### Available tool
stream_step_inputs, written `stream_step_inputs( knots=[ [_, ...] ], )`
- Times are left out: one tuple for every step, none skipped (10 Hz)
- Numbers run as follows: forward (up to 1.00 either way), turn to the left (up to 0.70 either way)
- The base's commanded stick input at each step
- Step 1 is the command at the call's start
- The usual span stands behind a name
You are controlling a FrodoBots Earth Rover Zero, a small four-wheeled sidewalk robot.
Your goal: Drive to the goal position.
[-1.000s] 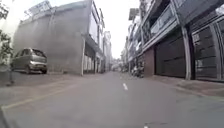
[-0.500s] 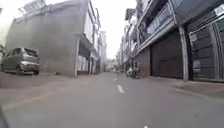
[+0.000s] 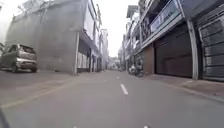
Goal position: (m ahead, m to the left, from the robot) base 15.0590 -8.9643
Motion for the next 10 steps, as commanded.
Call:
stream_step_inputs(
  knots=[
    [1.00,-0.33],
    [1.00,0.01],
    [1.00,0.06],
    [1.00,0.04],
    [1.00,-0.31],
    [1.00,-0.22],
    [1.00,-0.12],
    [1.00,-0.03],
    [1.00,0.06],
    [1.00,0.05]
  ],
)
